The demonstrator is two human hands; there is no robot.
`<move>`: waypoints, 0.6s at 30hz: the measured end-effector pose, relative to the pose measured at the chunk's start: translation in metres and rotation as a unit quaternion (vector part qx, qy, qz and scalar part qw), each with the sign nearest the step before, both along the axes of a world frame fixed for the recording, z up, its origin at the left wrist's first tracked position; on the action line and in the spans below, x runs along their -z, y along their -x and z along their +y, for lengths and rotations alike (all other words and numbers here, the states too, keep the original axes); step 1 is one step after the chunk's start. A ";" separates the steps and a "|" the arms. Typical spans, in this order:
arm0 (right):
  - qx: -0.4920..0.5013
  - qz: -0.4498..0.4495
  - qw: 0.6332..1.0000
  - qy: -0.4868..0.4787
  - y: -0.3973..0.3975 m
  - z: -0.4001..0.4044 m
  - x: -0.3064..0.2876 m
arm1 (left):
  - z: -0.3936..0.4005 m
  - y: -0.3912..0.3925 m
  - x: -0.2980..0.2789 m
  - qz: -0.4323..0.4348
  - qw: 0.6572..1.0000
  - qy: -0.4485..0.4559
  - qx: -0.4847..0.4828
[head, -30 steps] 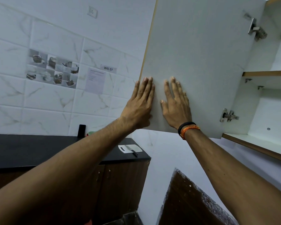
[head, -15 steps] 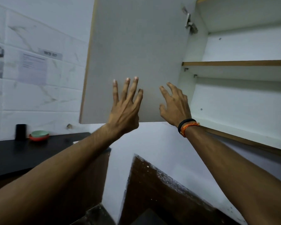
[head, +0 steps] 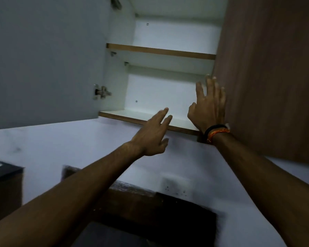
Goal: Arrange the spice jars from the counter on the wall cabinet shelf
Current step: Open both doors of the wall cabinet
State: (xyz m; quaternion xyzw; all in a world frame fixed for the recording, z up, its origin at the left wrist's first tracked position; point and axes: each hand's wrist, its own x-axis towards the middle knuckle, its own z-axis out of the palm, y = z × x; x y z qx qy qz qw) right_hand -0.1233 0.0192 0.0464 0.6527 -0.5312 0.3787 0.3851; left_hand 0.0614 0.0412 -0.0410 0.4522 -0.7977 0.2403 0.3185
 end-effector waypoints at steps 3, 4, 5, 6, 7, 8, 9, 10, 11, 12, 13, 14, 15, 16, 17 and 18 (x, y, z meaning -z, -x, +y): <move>0.025 -0.009 1.000 -0.007 0.042 0.001 -0.007 | -0.017 0.049 -0.004 0.003 0.998 -0.018 0.064; 0.033 -0.013 0.999 -0.013 0.055 0.002 -0.009 | -0.022 0.065 -0.005 0.014 0.996 -0.025 0.085; 0.039 -0.018 0.999 -0.020 0.064 0.003 -0.011 | -0.026 0.079 -0.008 0.031 0.994 -0.034 0.102; 0.043 -0.023 0.998 -0.026 0.072 0.003 -0.012 | -0.029 0.089 -0.011 0.048 0.991 -0.045 0.115; 0.049 -0.025 0.998 -0.030 0.080 0.004 -0.013 | -0.033 0.101 -0.014 0.066 0.988 -0.060 0.128; 0.050 -0.026 0.998 -0.035 0.085 0.004 -0.013 | -0.036 0.110 -0.018 0.086 0.983 -0.078 0.142; 0.048 -0.027 0.998 -0.041 0.090 0.004 -0.014 | -0.039 0.117 -0.023 0.114 0.976 -0.096 0.161; 0.047 -0.027 0.997 -0.048 0.095 0.004 -0.014 | -0.042 0.124 -0.028 0.150 0.965 -0.109 0.183; 0.045 -0.027 0.997 -0.055 0.099 0.003 -0.014 | -0.045 0.129 -0.032 0.188 0.954 -0.117 0.202; 0.046 -0.026 0.997 -0.063 0.103 0.001 -0.014 | -0.048 0.134 -0.036 0.223 0.943 -0.123 0.215; 0.047 -0.023 0.996 -0.073 0.106 -0.002 -0.015 | -0.050 0.137 -0.039 0.255 0.932 -0.129 0.223; 0.049 -0.021 0.995 -0.084 0.109 -0.004 -0.015 | -0.053 0.140 -0.042 0.289 0.918 -0.139 0.233; 0.051 -0.020 0.994 -0.098 0.111 -0.007 -0.015 | -0.056 0.142 -0.045 0.331 0.898 -0.158 0.244; 0.051 -0.020 0.992 -0.113 0.112 -0.009 -0.014 | -0.059 0.142 -0.047 0.377 0.871 -0.184 0.256; 0.052 -0.021 0.991 -0.125 0.113 -0.011 -0.013 | -0.062 0.141 -0.049 0.416 0.842 -0.212 0.270; 0.052 -0.022 0.989 -0.133 0.113 -0.013 -0.011 | -0.065 0.139 -0.051 0.447 0.815 -0.237 0.284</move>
